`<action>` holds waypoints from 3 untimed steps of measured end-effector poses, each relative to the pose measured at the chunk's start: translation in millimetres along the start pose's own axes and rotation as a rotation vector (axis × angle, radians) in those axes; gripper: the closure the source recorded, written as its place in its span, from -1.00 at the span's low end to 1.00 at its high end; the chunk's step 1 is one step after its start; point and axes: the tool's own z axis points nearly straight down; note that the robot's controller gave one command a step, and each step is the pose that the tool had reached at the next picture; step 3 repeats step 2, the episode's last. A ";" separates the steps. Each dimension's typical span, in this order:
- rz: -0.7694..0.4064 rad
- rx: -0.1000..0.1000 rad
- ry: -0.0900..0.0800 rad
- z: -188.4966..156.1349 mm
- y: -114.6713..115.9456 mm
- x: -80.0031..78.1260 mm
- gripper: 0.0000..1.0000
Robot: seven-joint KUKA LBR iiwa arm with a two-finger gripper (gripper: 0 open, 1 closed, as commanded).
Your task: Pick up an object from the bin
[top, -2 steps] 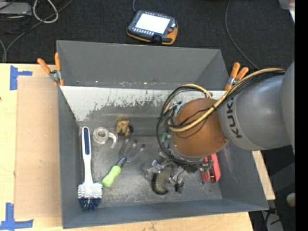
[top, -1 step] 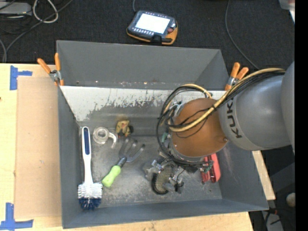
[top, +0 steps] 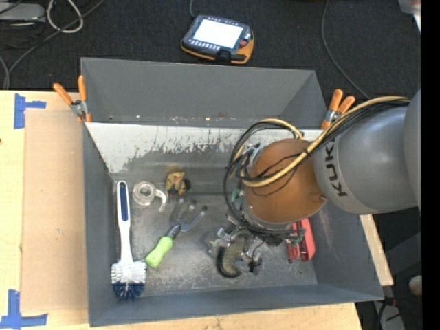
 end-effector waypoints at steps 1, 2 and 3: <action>0.000 0.001 -0.002 -8.1 0.3 -0.7 1.00; 0.001 -0.008 0.005 -33.1 3.6 1.2 1.00; 0.001 -0.008 0.005 -33.1 3.6 1.2 1.00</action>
Offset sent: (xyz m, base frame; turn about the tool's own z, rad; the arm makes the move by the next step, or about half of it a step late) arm 0.0003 0.0006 0.1190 0.0002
